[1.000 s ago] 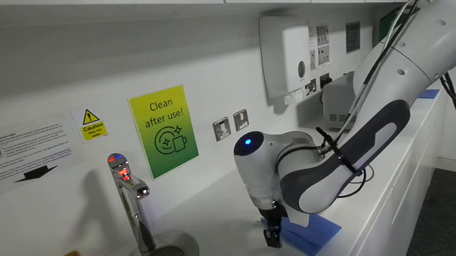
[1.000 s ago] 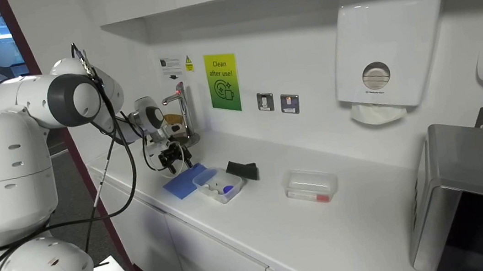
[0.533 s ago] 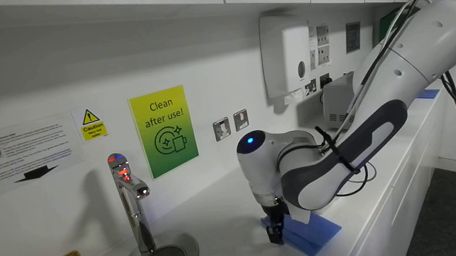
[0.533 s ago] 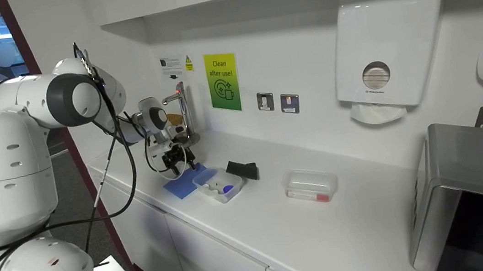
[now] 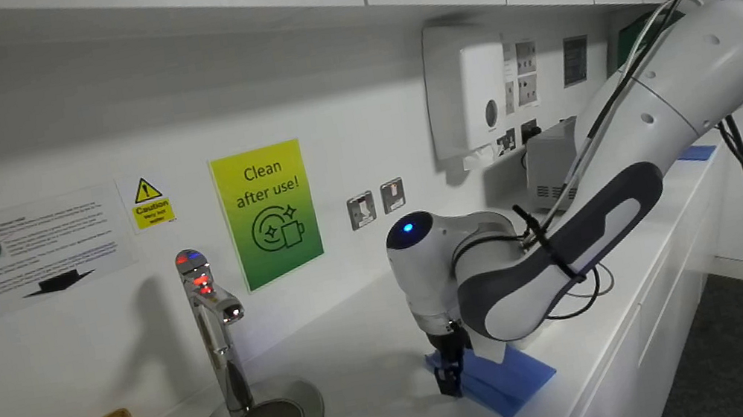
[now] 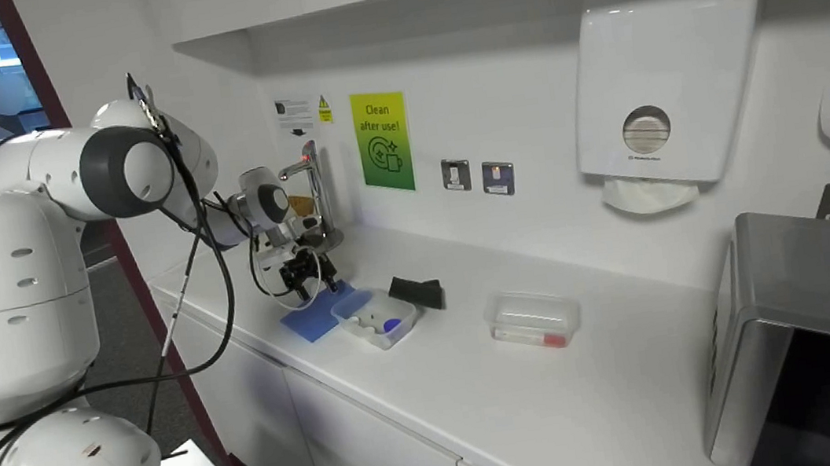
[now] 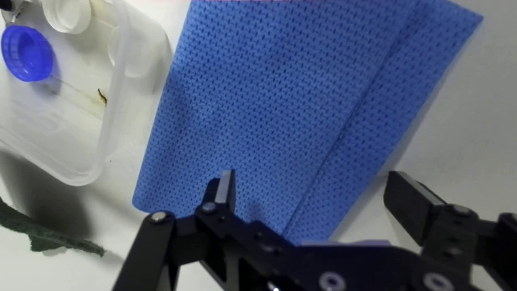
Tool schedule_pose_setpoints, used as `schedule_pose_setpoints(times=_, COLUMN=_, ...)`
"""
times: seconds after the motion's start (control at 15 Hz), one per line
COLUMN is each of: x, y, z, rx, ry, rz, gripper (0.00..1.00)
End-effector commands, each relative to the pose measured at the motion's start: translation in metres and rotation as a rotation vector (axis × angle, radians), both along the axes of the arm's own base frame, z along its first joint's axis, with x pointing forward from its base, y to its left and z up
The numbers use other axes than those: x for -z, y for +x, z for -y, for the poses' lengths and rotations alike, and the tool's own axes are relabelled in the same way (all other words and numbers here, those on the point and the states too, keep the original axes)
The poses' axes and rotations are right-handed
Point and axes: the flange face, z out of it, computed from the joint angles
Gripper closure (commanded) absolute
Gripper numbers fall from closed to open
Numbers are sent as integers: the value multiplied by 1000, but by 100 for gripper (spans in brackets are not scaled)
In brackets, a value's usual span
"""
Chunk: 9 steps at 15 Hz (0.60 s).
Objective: Put the blue towel in the clear container.
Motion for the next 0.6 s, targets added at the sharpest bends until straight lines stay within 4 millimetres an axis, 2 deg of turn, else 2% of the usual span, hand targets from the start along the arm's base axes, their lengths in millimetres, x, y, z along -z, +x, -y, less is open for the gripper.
schedule_pose_setpoints(times=0.0, x=-1, y=-9, z=12, rx=16, ry=-3, rz=-8, gripper=0)
schedule_pose_setpoints(times=0.53, x=12, y=-15, z=26, rx=37, ry=-33, rz=-42, gripper=0)
